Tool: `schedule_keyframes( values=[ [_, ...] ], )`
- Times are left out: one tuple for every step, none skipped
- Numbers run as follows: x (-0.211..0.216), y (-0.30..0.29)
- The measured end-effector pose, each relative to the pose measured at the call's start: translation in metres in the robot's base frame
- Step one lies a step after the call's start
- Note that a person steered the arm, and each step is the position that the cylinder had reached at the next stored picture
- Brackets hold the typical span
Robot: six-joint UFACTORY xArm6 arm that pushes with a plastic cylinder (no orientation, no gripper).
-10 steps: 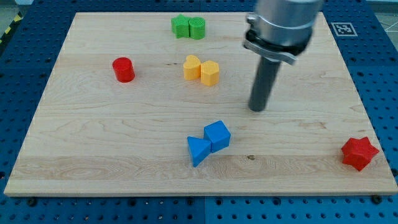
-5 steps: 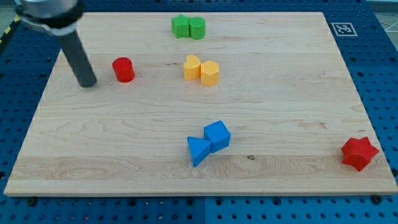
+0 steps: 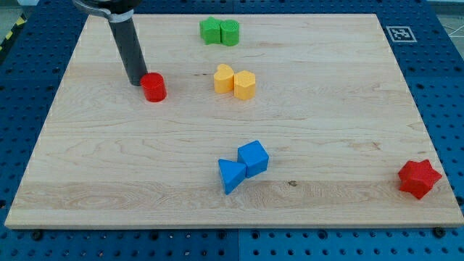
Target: Slide the red circle to the center
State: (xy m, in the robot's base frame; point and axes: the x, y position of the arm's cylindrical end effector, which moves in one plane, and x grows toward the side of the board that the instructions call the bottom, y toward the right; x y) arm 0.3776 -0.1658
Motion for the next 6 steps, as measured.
schedule_keyframes(
  values=[
    [0.0, 0.002],
    [0.005, 0.004],
    [0.021, 0.007],
    [0.035, 0.023],
    [0.035, 0.054],
    [0.036, 0.086]
  ],
)
